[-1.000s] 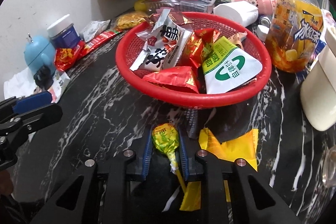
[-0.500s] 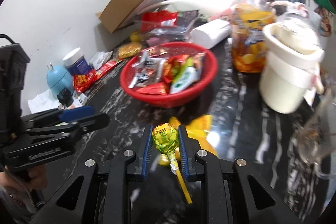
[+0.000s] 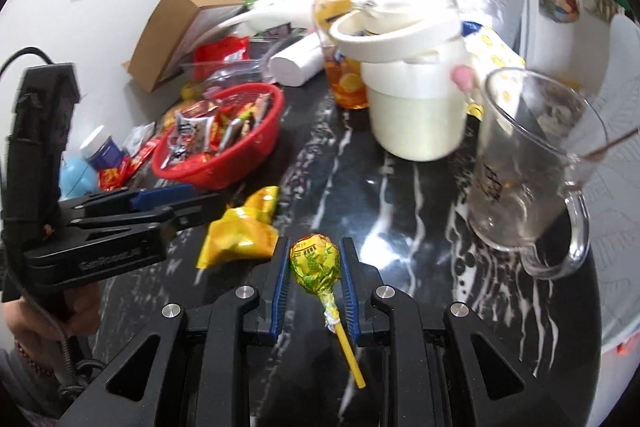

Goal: Organize snacks
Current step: 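Grasp the yellow packet with the left gripper and lift it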

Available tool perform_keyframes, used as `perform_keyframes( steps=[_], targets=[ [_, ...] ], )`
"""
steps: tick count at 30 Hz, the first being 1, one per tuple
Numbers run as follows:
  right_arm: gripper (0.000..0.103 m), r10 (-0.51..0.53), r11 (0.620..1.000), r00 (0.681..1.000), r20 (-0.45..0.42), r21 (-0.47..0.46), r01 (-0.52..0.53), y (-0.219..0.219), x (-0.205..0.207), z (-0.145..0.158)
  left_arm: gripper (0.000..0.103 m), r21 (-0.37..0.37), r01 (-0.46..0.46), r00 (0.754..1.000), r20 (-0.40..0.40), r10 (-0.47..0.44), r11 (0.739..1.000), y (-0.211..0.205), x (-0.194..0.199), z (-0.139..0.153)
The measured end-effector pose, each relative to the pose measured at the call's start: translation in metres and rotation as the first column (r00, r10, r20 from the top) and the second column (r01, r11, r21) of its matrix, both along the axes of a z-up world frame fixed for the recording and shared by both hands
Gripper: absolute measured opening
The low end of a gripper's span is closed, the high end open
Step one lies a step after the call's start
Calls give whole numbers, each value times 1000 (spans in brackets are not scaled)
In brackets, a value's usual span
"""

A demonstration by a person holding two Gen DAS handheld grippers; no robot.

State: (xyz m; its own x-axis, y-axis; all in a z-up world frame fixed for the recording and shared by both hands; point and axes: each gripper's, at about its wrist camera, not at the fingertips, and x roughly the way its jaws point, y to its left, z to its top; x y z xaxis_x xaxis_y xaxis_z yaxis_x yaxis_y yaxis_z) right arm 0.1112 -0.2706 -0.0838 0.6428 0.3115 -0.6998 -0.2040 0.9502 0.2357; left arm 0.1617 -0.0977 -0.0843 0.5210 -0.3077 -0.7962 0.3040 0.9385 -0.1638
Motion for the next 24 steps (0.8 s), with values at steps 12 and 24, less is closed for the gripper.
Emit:
perform_keyframes(
  steps=[12,24],
  targets=[
    [23,8,999,1000,-6,42,-8,-10,3,-9,76,9,-112,990,-87,113,994,-10,22,-30],
    [23,0,999,1000,-23,41,1,-11,3,-13,78,129,-91,993,-66,100,987,-34,21,-41]
  ],
)
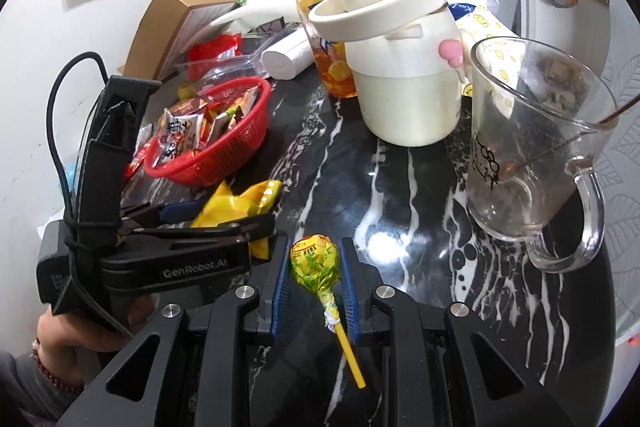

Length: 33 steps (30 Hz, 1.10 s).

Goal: Organize snacks
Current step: 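Grasp the yellow packet with the left gripper and lift it, then carry the yellow packet and green lollipop over the red basket with both grippers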

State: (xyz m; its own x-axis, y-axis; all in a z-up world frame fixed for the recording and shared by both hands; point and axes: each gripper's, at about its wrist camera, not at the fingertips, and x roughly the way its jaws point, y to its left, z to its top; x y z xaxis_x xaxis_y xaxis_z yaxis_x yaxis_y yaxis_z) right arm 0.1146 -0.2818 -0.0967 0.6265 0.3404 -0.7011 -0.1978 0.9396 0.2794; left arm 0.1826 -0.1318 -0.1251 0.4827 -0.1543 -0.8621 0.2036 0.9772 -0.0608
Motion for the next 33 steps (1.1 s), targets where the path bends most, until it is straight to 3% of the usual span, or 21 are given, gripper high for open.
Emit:
perform_keyframes(
  steps=[6,18,33],
  targets=[
    [23,-8,1000,1000,-13,-2,8,-2,-4,-4,52,-4,22,999,26,-22,1000,3,-14,2],
    [23,1,1000,1000,-13,3,-1,7,-36,-2,50,-68,59,998,-1,-59,996,18,-60,7],
    [23,50,998,999,-19,33,-50,39,-83,-4,50,-117,62,997,48,-57,991,57,-139,37]
  ],
)
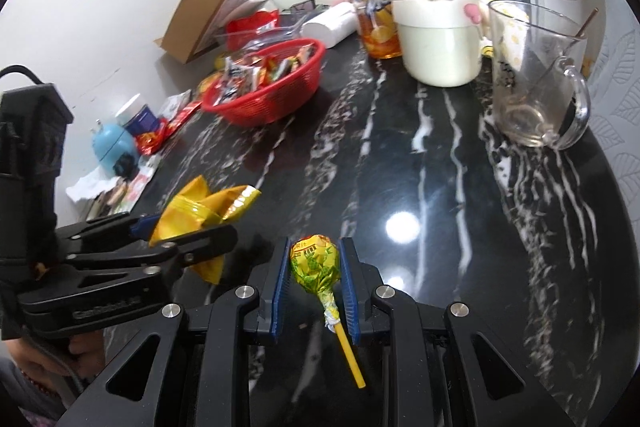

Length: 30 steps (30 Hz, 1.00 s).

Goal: Organize snacks
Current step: 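Carry the yellow packet and green lollipop over the red basket with both grippers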

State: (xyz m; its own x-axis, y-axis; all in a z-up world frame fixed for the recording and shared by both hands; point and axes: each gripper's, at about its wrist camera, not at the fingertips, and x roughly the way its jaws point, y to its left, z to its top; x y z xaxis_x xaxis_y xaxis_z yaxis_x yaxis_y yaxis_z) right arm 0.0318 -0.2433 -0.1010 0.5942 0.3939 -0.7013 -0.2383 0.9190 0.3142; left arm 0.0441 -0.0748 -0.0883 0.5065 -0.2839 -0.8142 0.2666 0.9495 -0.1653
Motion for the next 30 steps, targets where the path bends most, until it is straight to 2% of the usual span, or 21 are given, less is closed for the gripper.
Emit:
perform_keyframes(
  steps=[14,20,30],
  targets=[
    [23,110,993,992,59,26,-112,53,-24,21,50,-36,-74,994,80,77,997,51,-39,35],
    [23,142,988,984,103,38,-147,70,-21,41,50,-48,-102,986,128,108,994,69,-42,52],
    [23,178,983,963,204,1,-182,87,2,90,50,-85,-118,965,225,135,989,86,-27,89]
  ],
)
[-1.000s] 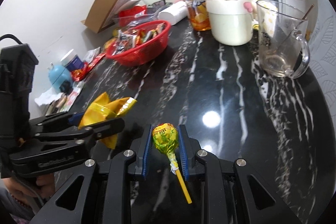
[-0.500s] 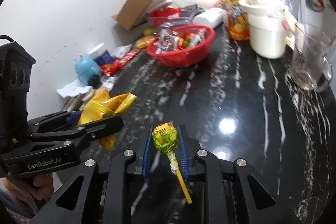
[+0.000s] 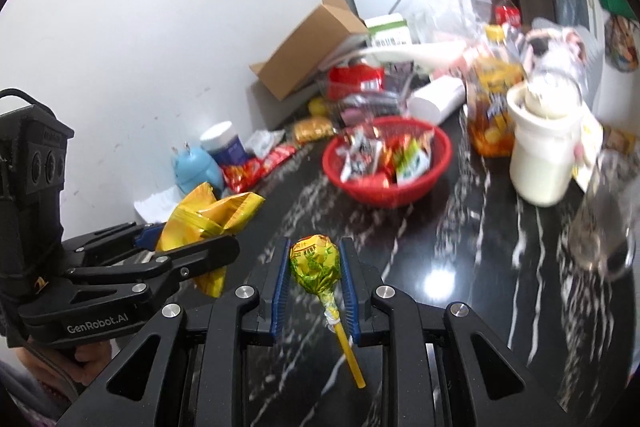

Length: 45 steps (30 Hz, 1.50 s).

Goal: Organize snacks
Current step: 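Carry the yellow packet and green lollipop over the red basket with both grippers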

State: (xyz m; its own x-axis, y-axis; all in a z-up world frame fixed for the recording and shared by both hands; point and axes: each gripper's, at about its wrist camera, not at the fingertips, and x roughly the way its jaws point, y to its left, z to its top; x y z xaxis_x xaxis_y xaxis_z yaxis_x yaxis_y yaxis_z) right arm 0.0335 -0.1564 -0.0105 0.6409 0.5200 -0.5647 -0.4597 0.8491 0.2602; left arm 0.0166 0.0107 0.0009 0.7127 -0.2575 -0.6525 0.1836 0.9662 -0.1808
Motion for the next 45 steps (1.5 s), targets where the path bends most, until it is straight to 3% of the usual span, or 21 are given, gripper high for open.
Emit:
perform_keyframes(
  steps=[9,20,36,45],
  targets=[
    [23,9,1000,998,65,2,-9,0,34,32,50,-42,27,998,58,-24,999,4,34,29],
    [23,4,1000,995,104,-22,-2,-2,87,49,50,-71,31,993,113,-23,997,-2,88,48],
    [23,-16,999,992,121,-34,20,-2,178,52,50,-67,29,989,145,-19,997,-8,178,48],
    [23,-27,998,996,87,-53,31,2,220,38,50,-42,11,996,89,-8,999,-10,219,31]
  ],
)
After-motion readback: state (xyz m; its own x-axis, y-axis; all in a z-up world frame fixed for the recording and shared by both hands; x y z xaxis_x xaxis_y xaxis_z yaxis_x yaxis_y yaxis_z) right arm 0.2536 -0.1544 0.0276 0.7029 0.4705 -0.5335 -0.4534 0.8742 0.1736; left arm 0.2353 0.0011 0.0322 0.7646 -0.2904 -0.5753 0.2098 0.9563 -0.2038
